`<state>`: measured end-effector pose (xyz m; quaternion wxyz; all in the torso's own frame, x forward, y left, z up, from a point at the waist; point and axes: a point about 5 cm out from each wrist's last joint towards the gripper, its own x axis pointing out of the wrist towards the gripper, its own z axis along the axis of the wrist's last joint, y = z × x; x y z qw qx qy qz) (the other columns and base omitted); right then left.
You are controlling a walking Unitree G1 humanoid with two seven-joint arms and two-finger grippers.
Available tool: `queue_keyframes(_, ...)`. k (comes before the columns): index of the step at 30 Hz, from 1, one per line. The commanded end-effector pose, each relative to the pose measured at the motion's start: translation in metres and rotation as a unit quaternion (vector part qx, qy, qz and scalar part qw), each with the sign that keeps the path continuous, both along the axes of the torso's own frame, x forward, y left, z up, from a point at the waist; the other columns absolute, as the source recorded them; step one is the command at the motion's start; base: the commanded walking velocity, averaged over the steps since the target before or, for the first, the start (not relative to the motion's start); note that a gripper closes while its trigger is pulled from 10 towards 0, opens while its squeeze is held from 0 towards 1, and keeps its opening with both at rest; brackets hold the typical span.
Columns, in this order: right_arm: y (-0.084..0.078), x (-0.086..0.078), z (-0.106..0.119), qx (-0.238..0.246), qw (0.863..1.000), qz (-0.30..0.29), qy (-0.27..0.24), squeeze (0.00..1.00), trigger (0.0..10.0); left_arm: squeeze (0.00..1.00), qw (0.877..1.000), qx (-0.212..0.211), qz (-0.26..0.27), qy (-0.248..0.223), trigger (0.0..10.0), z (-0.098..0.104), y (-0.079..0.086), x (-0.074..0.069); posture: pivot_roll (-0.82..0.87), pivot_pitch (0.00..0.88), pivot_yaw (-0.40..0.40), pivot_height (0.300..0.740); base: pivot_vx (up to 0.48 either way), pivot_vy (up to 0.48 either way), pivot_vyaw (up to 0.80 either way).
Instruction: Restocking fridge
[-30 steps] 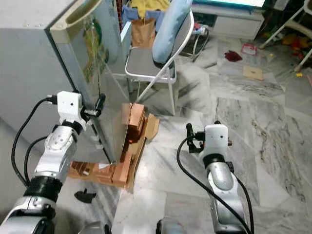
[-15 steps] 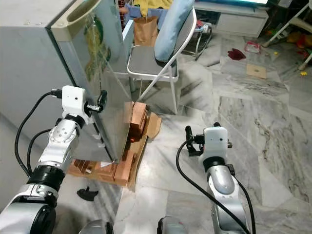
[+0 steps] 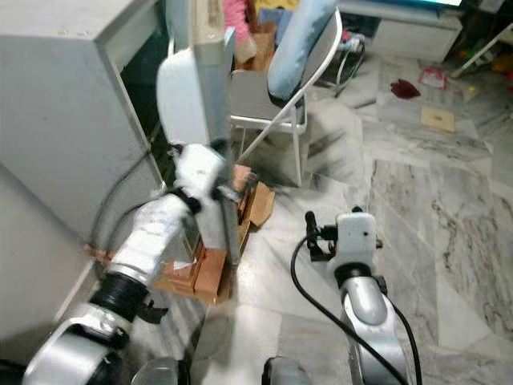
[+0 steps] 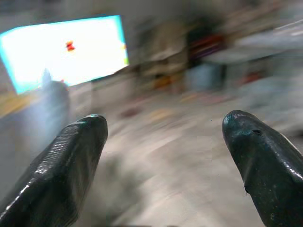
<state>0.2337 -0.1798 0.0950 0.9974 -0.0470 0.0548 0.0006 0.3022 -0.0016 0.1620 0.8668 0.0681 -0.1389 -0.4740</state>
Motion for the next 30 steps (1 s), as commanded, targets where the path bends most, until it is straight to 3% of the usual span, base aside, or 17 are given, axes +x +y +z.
queue_keyframes(1, -0.002, -0.001, 0.003, 0.001, 1.0, -0.008, -0.003, 0.0, 10.0, 0.0, 1.0, 0.001, -0.019, 0.001, 10.0, 0.002, -0.003, -0.005, -0.06, 0.073, -0.016, 0.74, 0.0, 0.0, 0.0)
queue_keyframes(4, -0.002, 0.001, 0.003, 0.002, 1.0, -0.011, -0.005, 0.0, 10.0, 0.0, 1.0, 0.008, 0.012, 0.009, 10.0, -0.006, 0.008, 0.002, -0.06, 0.076, -0.015, 0.74, 0.0, 0.0, 0.0)
queue_keyframes(10, 0.0, 0.002, 0.003, 0.008, 1.0, -0.01, -0.002, 0.0, 10.0, 0.0, 0.995, 0.0, 0.083, 0.052, 10.0, -0.017, 0.055, 0.018, -0.05, 0.082, -0.018, 0.74, 0.111, -0.108, 0.0)
queue_keyframes(14, 0.002, 0.005, 0.002, 0.009, 1.0, -0.007, -0.002, 0.0, 10.0, 0.0, 0.994, 0.006, 0.095, 0.058, 10.0, -0.019, 0.065, 0.019, -0.03, 0.08, -0.021, 0.74, 0.367, -0.305, 0.0)
queue_keyframes(23, 0.003, 0.008, 0.003, 0.009, 1.0, -0.005, -0.006, 0.0, 10.0, 0.0, 0.995, 0.009, 0.084, 0.06, 10.0, -0.021, 0.057, 0.019, -0.04, 0.077, -0.019, 0.74, 0.38, -0.29, 0.0)
queue_keyframes(30, 0.002, 0.008, 0.004, 0.01, 1.0, -0.01, -0.007, 0.0, 10.0, 0.0, 0.992, 0.023, 0.105, 0.062, 10.0, -0.025, 0.056, 0.022, -0.05, 0.078, -0.013, 0.74, 0.372, -0.161, 0.0)
